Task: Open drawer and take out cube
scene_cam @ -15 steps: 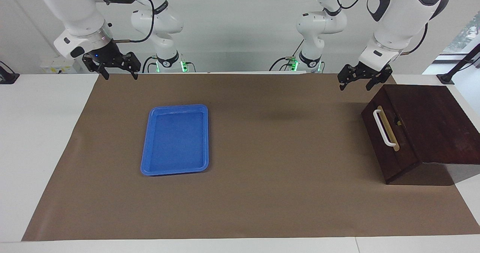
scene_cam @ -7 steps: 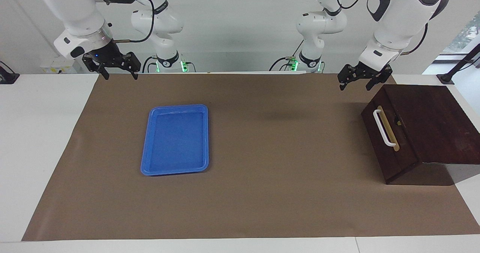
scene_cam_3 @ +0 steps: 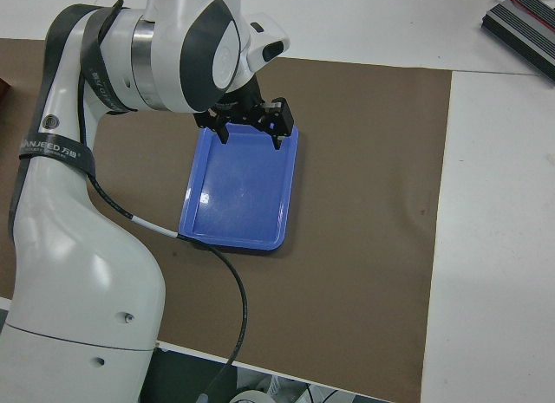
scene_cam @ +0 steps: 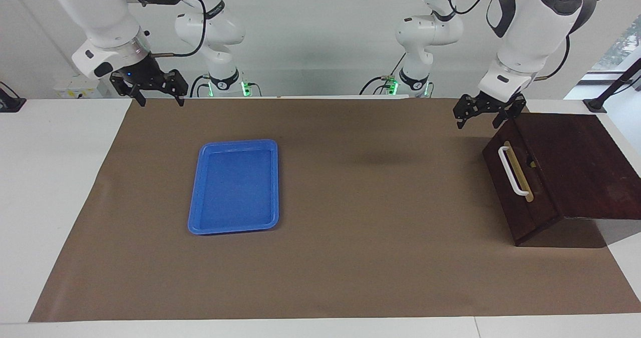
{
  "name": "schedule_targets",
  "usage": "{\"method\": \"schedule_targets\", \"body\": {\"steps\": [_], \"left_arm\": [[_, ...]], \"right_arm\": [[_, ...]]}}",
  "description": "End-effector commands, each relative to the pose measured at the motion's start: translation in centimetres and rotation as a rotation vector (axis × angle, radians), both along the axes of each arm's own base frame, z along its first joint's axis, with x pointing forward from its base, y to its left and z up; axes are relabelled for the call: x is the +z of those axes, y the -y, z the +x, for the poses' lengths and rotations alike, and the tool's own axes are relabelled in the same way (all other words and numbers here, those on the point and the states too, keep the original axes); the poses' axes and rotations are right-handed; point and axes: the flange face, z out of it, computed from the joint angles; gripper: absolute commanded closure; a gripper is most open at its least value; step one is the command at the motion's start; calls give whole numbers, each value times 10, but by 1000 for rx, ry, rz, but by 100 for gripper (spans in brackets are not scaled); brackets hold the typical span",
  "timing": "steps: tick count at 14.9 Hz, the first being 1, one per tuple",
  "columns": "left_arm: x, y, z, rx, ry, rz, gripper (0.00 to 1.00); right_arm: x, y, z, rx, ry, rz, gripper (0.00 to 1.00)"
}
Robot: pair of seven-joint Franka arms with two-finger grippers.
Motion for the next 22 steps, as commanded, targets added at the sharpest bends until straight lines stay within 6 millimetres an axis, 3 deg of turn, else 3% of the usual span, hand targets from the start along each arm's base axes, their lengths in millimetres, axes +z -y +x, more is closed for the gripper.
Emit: {"method": "schedule_targets", "body": {"steps": [1,3,6,9,10,17,22], "left_arm": [[-31,-27,15,-12,35,33,0],[-53,-35,30,-40,39,78,0],[-83,-63,51,-56,63,111,0],[-121,-76,55,-62,76,104,0],[-133,-89,54,-54,77,112,0],[-159,-94,38,-50,40,111,0],[-162,-85,34,-65,31,111,0]], "right_arm": [[1,4,-8,11,-1,-16,0],[1,4,-8,11,-1,-16,0],[1,4,-8,11,-1,-16,0],[1,4,-8,11,-1,-16,0],[1,4,-8,11,-1,-16,0],[1,4,-8,11,-1,-16,0],[1,4,-8,11,-1,-16,0]]}}
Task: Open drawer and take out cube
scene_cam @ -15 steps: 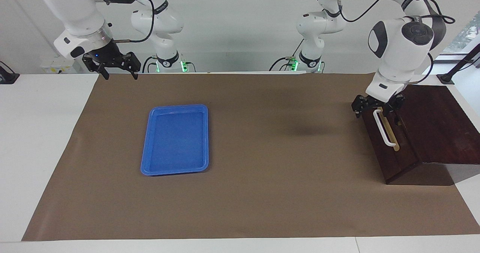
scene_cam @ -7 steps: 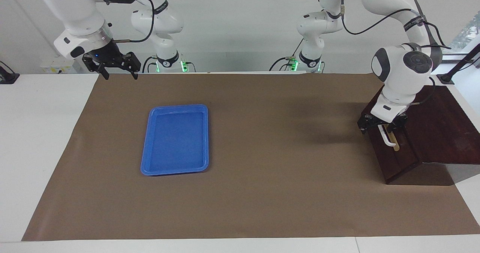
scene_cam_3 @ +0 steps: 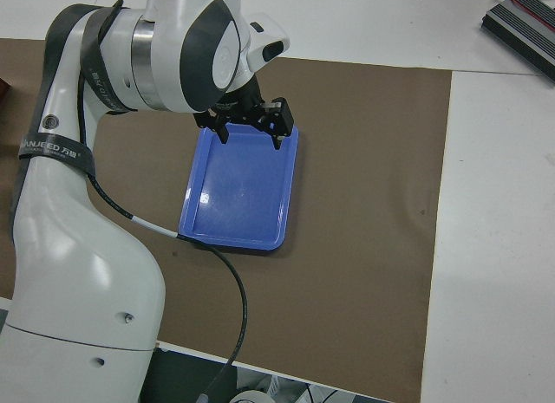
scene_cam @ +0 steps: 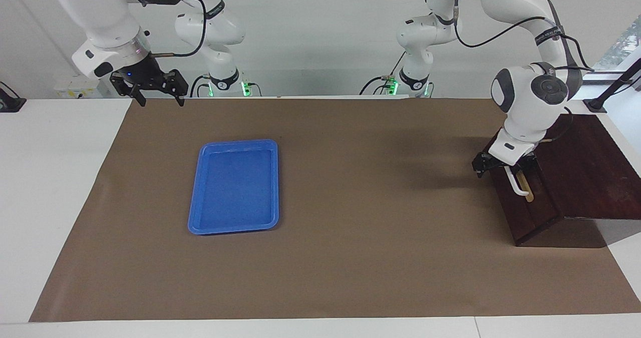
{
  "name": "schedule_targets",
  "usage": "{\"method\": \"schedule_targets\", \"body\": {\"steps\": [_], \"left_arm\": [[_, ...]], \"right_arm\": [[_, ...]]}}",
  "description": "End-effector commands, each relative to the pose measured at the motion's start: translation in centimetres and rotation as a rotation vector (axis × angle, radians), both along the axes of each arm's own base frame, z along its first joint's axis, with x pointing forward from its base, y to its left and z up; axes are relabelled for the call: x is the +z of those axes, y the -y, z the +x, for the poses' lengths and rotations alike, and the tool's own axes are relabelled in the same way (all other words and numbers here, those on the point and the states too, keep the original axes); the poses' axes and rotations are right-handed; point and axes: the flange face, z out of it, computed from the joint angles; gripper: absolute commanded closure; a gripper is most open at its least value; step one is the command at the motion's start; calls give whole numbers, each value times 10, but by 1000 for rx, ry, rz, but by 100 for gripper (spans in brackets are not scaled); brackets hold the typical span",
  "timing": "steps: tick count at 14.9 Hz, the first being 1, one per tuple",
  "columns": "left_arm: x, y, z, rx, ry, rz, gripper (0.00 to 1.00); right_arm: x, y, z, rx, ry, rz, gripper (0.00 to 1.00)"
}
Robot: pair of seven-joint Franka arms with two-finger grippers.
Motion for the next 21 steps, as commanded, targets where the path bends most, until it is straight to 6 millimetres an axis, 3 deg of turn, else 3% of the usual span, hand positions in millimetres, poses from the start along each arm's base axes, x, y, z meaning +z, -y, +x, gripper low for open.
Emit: {"method": "schedule_targets", "body": {"steps": [1,10,13,19,21], "left_arm": [[2,9,-8,-29,13,19,0],[2,90,-17,-157,-29,26,0],[3,108,-21,-179,-34,25,0],[12,126,-19,-186,-31,22,0],[37,125,-8,-173,-55,32,0]], "right_arm": [[1,4,-8,11,-1,-16,0],[1,4,-8,11,-1,-16,0],[1,4,-8,11,-1,-16,0],[1,4,-8,11,-1,-16,0],[1,4,-8,11,-1,-16,0]]}}
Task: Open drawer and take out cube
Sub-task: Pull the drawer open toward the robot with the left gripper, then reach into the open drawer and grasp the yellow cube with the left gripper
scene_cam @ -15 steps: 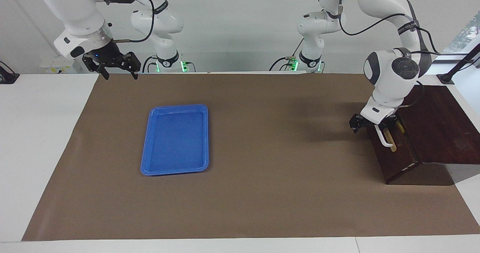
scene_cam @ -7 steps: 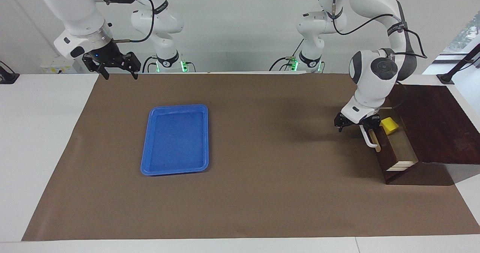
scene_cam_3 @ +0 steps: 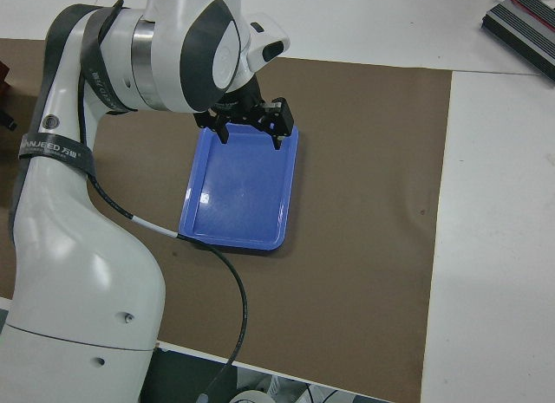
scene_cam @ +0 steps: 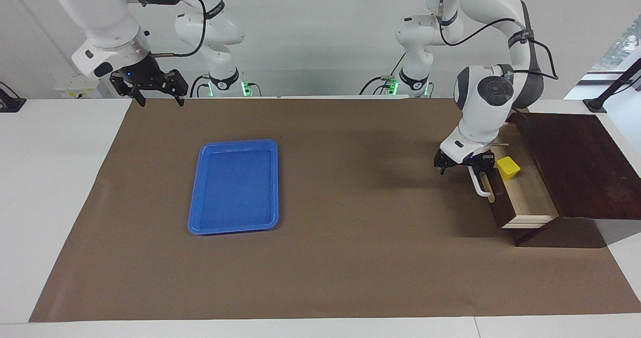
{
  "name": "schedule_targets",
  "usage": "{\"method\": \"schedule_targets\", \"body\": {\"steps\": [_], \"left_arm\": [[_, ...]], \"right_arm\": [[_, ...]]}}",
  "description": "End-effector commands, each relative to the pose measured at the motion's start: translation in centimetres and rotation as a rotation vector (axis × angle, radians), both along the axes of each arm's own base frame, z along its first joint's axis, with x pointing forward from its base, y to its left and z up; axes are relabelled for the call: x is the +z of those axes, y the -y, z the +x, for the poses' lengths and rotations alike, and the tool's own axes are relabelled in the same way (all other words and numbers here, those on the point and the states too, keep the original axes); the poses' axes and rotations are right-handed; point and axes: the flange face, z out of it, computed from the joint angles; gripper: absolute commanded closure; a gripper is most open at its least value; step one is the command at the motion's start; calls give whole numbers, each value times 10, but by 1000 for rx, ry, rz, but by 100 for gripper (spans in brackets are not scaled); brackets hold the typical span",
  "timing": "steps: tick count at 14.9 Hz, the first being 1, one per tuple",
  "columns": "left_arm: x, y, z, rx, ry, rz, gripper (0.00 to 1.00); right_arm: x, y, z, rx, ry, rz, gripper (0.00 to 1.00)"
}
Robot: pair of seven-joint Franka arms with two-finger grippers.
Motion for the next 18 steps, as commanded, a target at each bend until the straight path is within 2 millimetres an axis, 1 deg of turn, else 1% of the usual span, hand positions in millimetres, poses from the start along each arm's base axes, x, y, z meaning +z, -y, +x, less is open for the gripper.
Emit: {"method": "schedule_targets", "body": {"steps": [1,4,5,6,7,8,10,11,12,14,17,18], "left_arm": [[38,7,10,16,-24,23,0],[80,7,16,37,-22,14,0],[93,6,18,57,-24,-13,0],[105,2,18,88,-19,-49,0],[111,-2,16,122,-15,-64,0],[121,-7,13,187,1,-63,0],[128,-33,13,393,28,-59,0],[134,-37,11,483,47,-62,0],[137,-46,11,580,61,-61,0],[138,-58,8,749,71,-52,0],[136,-80,9,1046,101,-43,0],[138,-84,8,1106,109,-44,0]], "right_arm": [[1,4,-8,11,-1,-16,0],[1,4,-8,11,-1,-16,0],[1,4,-8,11,-1,-16,0],[1,4,-8,11,-1,-16,0],[1,4,-8,11,-1,-16,0],[1,4,-8,11,-1,-16,0],[1,4,-8,11,-1,-16,0],[1,4,-8,11,-1,-16,0],[1,4,-8,11,-1,-16,0],[1,4,-8,11,-1,-16,0],[1,4,-8,11,-1,-16,0],[1,4,-8,11,-1,-16,0]]}}
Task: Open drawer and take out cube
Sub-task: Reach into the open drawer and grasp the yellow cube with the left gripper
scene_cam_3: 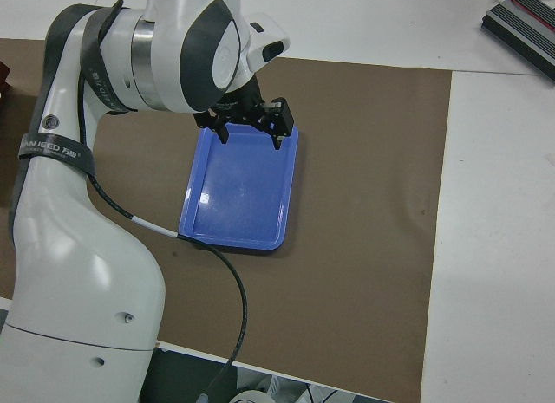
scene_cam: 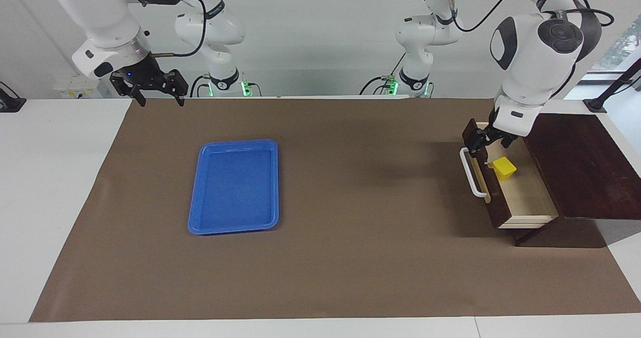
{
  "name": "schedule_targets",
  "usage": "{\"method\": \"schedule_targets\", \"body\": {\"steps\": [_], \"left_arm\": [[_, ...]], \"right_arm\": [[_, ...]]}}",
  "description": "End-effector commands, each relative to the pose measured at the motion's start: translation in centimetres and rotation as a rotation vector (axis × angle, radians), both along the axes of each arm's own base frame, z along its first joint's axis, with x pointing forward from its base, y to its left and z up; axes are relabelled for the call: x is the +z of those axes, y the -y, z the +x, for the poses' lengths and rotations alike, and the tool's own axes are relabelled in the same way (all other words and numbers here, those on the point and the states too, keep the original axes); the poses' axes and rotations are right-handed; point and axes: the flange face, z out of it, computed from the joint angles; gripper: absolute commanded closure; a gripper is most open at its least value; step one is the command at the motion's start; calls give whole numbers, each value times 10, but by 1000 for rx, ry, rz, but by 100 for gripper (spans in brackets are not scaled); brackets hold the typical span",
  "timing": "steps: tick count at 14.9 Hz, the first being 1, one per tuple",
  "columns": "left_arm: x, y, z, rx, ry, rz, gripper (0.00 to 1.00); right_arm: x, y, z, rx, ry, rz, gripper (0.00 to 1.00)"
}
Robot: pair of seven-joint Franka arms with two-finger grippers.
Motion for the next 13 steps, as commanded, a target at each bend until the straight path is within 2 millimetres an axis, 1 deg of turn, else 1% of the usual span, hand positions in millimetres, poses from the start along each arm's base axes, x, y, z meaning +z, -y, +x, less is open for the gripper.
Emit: {"method": "schedule_targets", "body": {"steps": [1,2,4,6,8,9,10,11,13], "left_arm": [[2,-21,-6,229,7,-10,0],[-1,-34,-7,338,16,-8,0],[-1,-56,-7,528,51,-9,0],[-10,-70,-10,688,71,-11,0],[-26,-75,-15,810,63,-3,0],[-32,-77,-16,918,73,-1,0],[-35,-86,-14,1032,106,-10,0],[-37,-89,-13,1098,126,-13,0],[-46,-89,-8,1176,133,-15,0]], "right_arm": [[1,4,-8,11,-1,-16,0],[1,4,-8,11,-1,-16,0],[1,4,-8,11,-1,-16,0],[1,4,-8,11,-1,-16,0],[1,4,-8,11,-1,-16,0],[1,4,-8,11,-1,-16,0],[1,4,-8,11,-1,-16,0],[1,4,-8,11,-1,-16,0],[1,4,-8,11,-1,-16,0]]}}
